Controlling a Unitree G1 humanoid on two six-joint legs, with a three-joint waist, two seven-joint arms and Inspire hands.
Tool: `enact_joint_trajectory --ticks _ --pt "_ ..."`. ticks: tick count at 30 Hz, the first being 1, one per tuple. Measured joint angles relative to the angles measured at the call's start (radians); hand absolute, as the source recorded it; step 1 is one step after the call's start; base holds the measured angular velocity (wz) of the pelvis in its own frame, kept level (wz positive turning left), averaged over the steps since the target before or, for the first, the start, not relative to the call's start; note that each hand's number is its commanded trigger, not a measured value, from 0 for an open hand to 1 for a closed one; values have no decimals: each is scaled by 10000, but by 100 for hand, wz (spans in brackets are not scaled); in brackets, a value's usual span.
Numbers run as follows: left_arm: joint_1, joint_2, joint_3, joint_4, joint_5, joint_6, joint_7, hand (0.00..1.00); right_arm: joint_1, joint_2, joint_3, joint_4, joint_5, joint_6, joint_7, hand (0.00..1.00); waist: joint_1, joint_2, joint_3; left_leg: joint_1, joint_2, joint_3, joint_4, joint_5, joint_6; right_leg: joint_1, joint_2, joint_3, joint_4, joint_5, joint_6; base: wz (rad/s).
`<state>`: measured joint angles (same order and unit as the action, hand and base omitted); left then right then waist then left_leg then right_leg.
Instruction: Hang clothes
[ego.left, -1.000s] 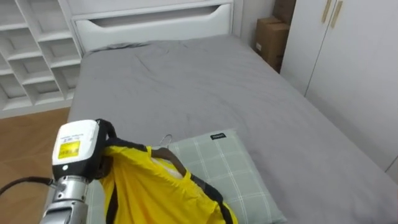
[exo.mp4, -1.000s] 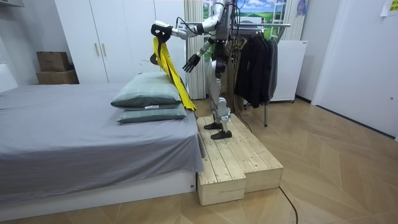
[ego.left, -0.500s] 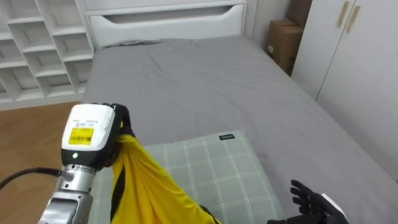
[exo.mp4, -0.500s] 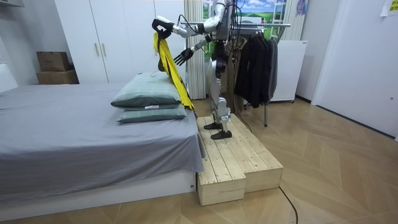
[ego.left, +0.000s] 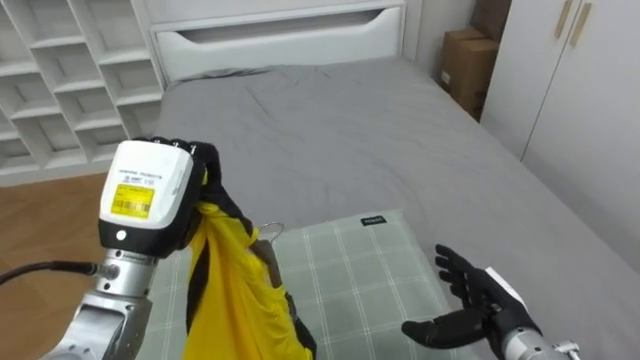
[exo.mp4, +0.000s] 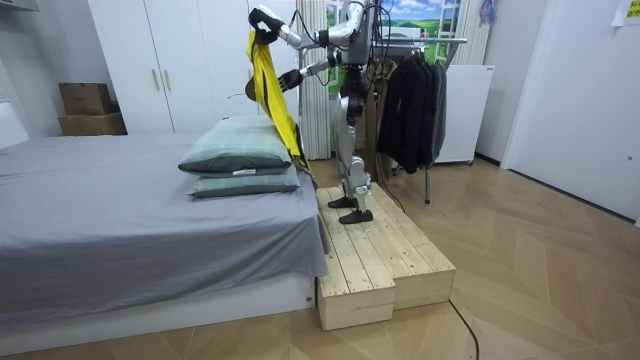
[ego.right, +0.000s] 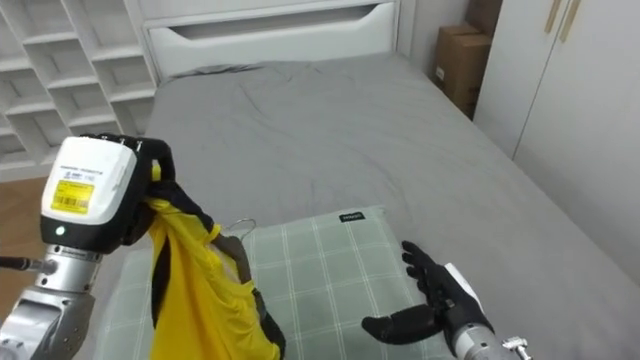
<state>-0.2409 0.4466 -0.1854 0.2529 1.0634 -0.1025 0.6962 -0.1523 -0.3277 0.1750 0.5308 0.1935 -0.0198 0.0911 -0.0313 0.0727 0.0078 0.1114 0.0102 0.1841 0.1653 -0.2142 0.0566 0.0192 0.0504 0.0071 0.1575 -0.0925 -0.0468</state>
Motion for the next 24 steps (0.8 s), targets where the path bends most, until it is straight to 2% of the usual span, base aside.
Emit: enact_joint_trajectory --ticks 5,13,20,24 --pt "0 30 0 -717 5 296 2 100 -63 96 0 71 66 4 -8 0 56 0 -1 -25 -8 -9 -9 0 0 3 -5 -5 -48 0 0 0" --pt "-197 44 -290 -994 12 297 22 100 -128 286 41 565 490 -3 290 0 44 57 12 -14 -25 -268 34 0 0 134 -47 -205 -70 -1 2 10" --pt "-464 7 -295 -1783 11 289 338 100 -412 352 788 1251 856 -4 321 0 142 238 9 32 -27 -308 31 0 1 172 -53 -264 -55 -2 3 0" --pt "-600 9 -296 -2010 12 247 388 100 -453 521 790 1461 1157 -5 290 0 152 266 16 36 -28 -319 53 1 0 193 -61 -319 -61 -2 3 0"
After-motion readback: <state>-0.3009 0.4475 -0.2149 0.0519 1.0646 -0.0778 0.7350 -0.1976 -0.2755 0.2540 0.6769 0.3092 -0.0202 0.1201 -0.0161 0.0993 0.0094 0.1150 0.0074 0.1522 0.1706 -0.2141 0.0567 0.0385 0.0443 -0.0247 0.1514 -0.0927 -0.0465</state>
